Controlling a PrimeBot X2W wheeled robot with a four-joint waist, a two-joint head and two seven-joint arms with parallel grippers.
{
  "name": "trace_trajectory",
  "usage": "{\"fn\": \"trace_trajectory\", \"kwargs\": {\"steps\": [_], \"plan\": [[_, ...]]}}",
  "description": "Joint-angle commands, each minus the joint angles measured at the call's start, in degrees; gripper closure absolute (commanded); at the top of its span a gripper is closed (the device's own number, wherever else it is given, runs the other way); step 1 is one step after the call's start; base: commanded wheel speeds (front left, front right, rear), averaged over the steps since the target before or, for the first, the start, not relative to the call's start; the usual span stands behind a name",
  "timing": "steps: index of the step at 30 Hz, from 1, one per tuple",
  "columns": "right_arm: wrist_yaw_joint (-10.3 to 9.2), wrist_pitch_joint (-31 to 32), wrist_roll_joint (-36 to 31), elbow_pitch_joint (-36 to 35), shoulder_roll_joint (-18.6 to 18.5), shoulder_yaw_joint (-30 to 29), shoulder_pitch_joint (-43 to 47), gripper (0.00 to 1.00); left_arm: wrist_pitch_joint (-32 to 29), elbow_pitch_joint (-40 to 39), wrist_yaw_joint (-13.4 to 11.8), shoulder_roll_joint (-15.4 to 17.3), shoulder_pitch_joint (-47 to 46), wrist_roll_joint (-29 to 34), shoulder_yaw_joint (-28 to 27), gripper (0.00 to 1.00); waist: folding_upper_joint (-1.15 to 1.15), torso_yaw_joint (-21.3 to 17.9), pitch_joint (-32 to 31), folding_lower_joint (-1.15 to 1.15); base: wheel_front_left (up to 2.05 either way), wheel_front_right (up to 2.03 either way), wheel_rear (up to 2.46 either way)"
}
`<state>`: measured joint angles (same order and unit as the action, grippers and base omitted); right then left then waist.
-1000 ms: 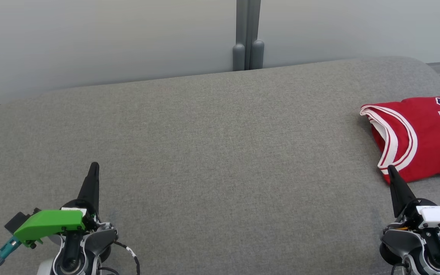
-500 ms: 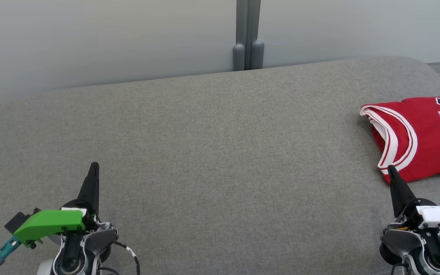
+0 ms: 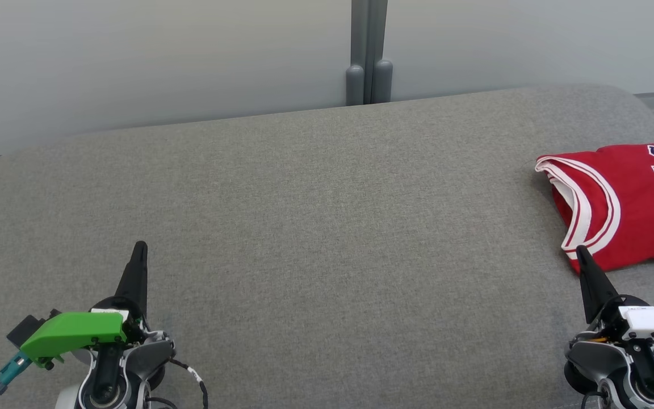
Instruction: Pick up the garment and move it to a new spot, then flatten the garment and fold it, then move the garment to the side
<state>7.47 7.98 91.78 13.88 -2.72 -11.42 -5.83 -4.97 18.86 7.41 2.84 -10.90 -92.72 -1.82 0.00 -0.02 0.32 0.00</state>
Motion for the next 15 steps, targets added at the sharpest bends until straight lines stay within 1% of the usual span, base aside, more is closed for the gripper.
{"fn": "trace_trajectory", "kwargs": {"steps": [1,15], "plan": [[0.04,0.2,0.3,0.1,-0.3,-0.1,-0.3,1.00,-0.2,0.0,0.3,0.0,-0.6,-0.2,-0.2,1.00,0.00,0.0,0.0,0.00,0.00,0.00,0.00],[0.04,0.2,0.3,0.1,-0.3,-0.1,-0.3,1.00,-0.2,0.0,0.3,0.0,-0.6,-0.2,-0.2,1.00,0.00,0.0,0.0,0.00,0.00,0.00,0.00]]}}
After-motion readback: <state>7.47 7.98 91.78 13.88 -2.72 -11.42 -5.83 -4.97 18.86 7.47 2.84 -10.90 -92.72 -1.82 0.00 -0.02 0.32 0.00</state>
